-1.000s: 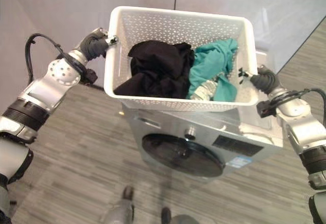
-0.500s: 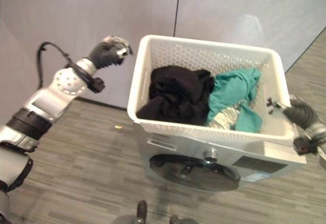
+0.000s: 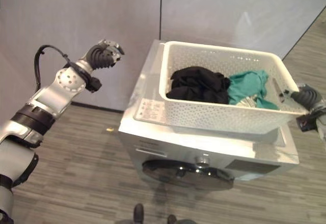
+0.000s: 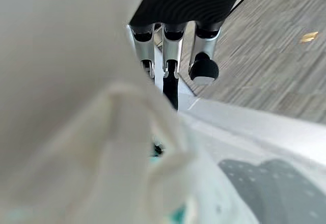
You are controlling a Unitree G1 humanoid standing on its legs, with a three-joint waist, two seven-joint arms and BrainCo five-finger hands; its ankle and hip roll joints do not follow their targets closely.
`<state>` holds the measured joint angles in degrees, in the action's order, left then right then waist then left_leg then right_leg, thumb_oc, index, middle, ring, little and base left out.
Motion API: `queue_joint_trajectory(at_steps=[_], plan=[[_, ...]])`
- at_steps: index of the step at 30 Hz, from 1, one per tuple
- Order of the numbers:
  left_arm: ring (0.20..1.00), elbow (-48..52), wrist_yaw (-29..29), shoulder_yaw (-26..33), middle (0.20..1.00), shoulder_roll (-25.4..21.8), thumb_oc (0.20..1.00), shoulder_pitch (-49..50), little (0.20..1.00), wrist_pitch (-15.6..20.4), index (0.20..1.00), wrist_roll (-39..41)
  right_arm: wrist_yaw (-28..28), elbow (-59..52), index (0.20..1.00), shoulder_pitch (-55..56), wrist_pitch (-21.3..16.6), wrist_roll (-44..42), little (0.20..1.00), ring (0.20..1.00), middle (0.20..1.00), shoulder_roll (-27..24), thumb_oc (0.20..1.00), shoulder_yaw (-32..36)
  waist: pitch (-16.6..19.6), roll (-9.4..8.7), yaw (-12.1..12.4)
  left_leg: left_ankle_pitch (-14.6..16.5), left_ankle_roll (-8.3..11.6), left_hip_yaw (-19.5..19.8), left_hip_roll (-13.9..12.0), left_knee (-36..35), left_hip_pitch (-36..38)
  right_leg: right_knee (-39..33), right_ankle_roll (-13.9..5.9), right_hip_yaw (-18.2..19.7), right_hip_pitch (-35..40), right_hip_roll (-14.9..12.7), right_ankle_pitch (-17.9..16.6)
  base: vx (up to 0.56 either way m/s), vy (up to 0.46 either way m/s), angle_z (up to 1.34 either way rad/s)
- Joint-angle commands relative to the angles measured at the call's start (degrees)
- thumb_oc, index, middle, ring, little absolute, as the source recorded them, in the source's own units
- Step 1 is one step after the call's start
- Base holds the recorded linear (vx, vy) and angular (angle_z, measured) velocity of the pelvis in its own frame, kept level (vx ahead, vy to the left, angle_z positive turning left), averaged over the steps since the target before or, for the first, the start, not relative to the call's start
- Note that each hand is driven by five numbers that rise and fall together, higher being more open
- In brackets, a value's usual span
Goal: Grab the laundry basket,head to the washer,open it,put in the laundry and shut it.
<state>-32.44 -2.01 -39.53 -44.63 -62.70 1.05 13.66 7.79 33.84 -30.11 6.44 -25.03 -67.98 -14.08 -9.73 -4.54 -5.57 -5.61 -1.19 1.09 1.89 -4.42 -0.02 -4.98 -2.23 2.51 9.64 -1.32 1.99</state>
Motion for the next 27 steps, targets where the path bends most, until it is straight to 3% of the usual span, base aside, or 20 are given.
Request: queue_joint_trajectory(at_steps=[1,2,3,11,18,20,24,26,27], plan=[[0.410,-4.14,-2.77,2.07,0.410,0.73,0.410,-8.16,0.410,2.73,0.410,3.21,-1.09,-4.98,1.000,-2.55,-2.52,0.13,1.000,1.000,1.000,-7.97,1.000,1.54,1.85,2.53,3.12,5.40,4.09,0.54,-8.13,1.62,5.74,2.44,-1.71,-2.75,-5.64,0.07,-0.60,0.01,-0.022,0.13],[0.573,-4.32,-3.02,2.37,0.573,0.91,0.573,-8.27,0.573,2.68,0.573,3.67,-0.85,-5.79,1.000,-1.54,-2.25,0.47,1.000,1.000,1.000,-8.21,1.000,1.71,1.86,2.51,3.13,5.41,4.09,0.68,-8.15,1.61,5.70,2.35,-1.63,-2.92,-5.52,0.08,-0.58,0.04,-0.015,0.06],[1.000,-5.26,-2.43,2.73,1.000,1.06,1.000,-7.94,1.000,2.33,1.000,4.61,-0.26,-6.53,1.000,-1.00,-2.08,0.66,1.000,1.000,1.000,-8.63,1.000,1.63,1.83,2.56,3.26,5.48,4.12,0.85,-8.22,1.64,5.82,2.27,-1.48,-3.18,-5.18,0.20,-0.41,0.01,-0.015,0.06],[1.000,-7.56,-1.32,1.34,1.000,2.20,1.000,-9.25,1.000,1.39,1.000,5.45,1.16,-0.46,1.000,-2.53,-0.52,5.76,1.000,1.000,1.000,-12.17,1.000,-0.51,1.85,2.58,3.46,6.07,4.24,1.05,-8.52,2.63,6.01,4.87,-1.30,-4.65,-4.92,0.14,0.94,-0.01,0.001,0.08],[1.000,-9.49,-0.30,0.25,1.000,2.88,1.000,-10.82,1.000,1.09,1.000,3.76,2.66,11.13,1.000,-3.62,0.25,10.88,1.000,1.000,1.000,-15.44,1.000,-1.86,2.24,2.09,3.07,6.29,4.51,1.31,-8.87,3.32,6.58,6.44,-1.17,-5.43,-4.79,0.41,2.00,-0.01,-0.018,0.10],[1.000,-9.03,-1.09,0.84,1.000,0.97,1.000,-10.66,1.000,1.60,1.000,4.81,0.81,19.26,1.000,-5.27,-0.05,6.85,1.000,1.000,1.000,-14.33,1.000,0.23,2.75,2.18,3.24,6.11,4.68,1.41,-9.27,3.19,6.79,6.54,-1.08,-5.30,-4.73,0.61,2.19,-0.01,-0.011,0.03],[1.000,-8.86,-2.55,2.70,1.000,-1.64,1.000,-9.69,1.000,2.60,1.000,6.01,-0.81,24.43,1.000,-6.90,-1.23,0.09,1.000,1.000,1.000,-13.01,1.000,3.78,3.28,1.99,3.40,5.70,4.75,1.41,-9.31,3.41,6.35,6.34,-0.95,-5.04,-4.81,0.66,1.97,-0.02,-0.011,0.00],[1.000,-7.33,-4.61,6.43,1.000,-3.20,1.000,-7.66,1.000,3.50,1.000,7.62,-2.27,29.12,1.000,-6.79,-2.46,-3.44,1.000,1.000,1.000,-13.34,1.000,7.81,3.42,1.77,3.74,5.69,4.87,1.62,-9.24,3.73,6.19,5.98,-0.77,-5.11,-4.41,0.67,2.00,-0.01,-0.016,-0.01],[1.000,-2.41,-5.78,11.39,1.000,-5.68,1.000,-2.71,1.000,4.10,1.000,7.01,-2.72,31.09,1.000,-3.32,-3.37,-4.27,1.000,1.000,1.000,-13.41,1.000,12.46,3.47,1.58,4.13,5.57,4.91,1.98,-9.17,4.20,5.78,5.39,-0.69,-5.56,-4.01,0.54,1.89,0.00,0.000,0.00]])
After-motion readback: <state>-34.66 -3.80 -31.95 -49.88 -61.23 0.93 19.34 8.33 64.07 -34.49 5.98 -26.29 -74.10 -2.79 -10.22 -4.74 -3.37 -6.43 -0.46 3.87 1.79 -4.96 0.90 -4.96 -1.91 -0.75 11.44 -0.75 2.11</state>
